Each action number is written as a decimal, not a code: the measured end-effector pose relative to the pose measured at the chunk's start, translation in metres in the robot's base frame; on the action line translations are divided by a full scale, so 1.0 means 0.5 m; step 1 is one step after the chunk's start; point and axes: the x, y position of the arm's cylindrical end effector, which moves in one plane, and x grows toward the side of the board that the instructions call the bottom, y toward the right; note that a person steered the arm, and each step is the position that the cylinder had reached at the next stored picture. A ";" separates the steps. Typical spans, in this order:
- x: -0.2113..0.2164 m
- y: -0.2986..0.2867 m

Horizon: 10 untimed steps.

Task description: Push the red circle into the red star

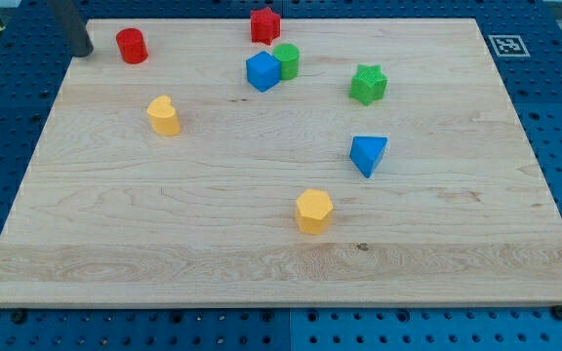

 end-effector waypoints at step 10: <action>0.012 0.437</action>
